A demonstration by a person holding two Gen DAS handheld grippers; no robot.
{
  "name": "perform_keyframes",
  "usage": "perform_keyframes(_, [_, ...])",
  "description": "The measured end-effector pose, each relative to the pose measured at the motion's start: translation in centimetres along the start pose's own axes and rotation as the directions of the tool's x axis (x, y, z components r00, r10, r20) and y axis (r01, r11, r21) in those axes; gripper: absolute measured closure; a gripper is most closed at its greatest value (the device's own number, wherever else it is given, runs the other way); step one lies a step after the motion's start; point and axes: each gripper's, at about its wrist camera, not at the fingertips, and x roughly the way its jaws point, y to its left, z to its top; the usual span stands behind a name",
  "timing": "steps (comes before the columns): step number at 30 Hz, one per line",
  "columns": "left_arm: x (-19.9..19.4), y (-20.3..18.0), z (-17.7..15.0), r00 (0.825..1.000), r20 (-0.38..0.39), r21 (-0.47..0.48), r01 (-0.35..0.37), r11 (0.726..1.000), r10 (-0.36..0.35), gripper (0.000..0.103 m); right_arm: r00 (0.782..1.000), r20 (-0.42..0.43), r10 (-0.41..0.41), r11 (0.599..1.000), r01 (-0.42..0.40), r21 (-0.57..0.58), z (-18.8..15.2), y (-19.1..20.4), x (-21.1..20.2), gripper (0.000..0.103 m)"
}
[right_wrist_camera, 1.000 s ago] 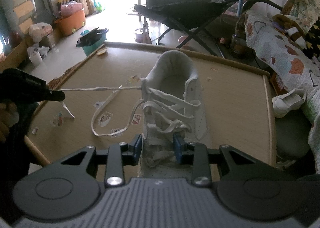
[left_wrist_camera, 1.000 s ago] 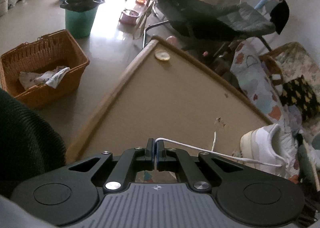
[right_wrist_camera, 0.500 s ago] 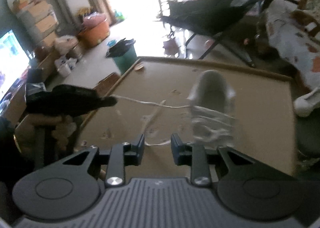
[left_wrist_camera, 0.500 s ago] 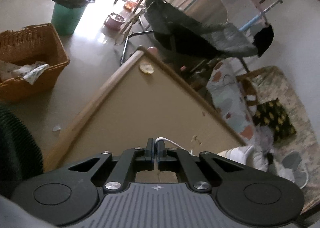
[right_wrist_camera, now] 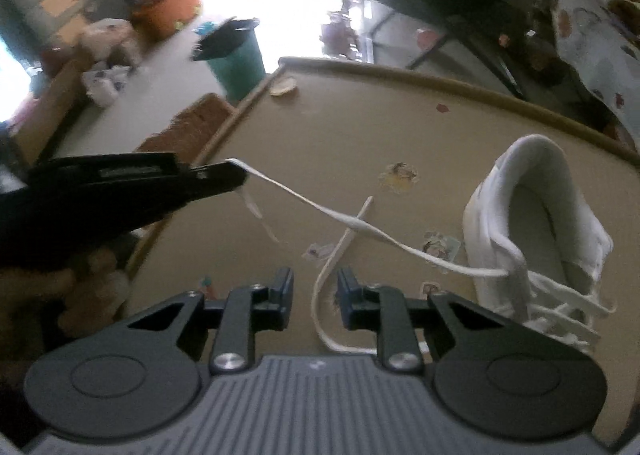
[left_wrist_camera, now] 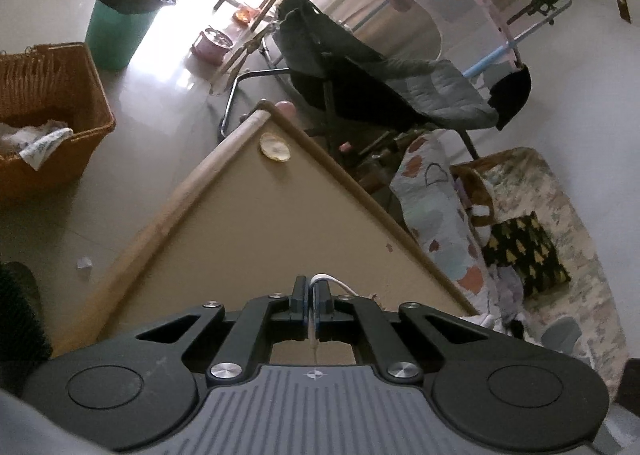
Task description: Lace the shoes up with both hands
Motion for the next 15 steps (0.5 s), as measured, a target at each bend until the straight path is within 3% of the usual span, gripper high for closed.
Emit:
perform_keyframes(9, [0.7, 0.2, -0.2, 1.000, -0.008, -0.024, 0.017, 1.000, -0.017, 0.099, 0.994, -0.029, -0.102, 0.993, 0.104, 0.056, 0.2, 0.2, 2.7, 0.076])
perform_keyframes(15, [0.9, 0.7, 0.1, 1.000, -0.024, -0.040, 0.017, 0.999, -0.018, 0.096, 0.988, -0.028, -0.150, 0.988, 0.149, -0.029, -0.3, 1.5, 3.4, 0.076])
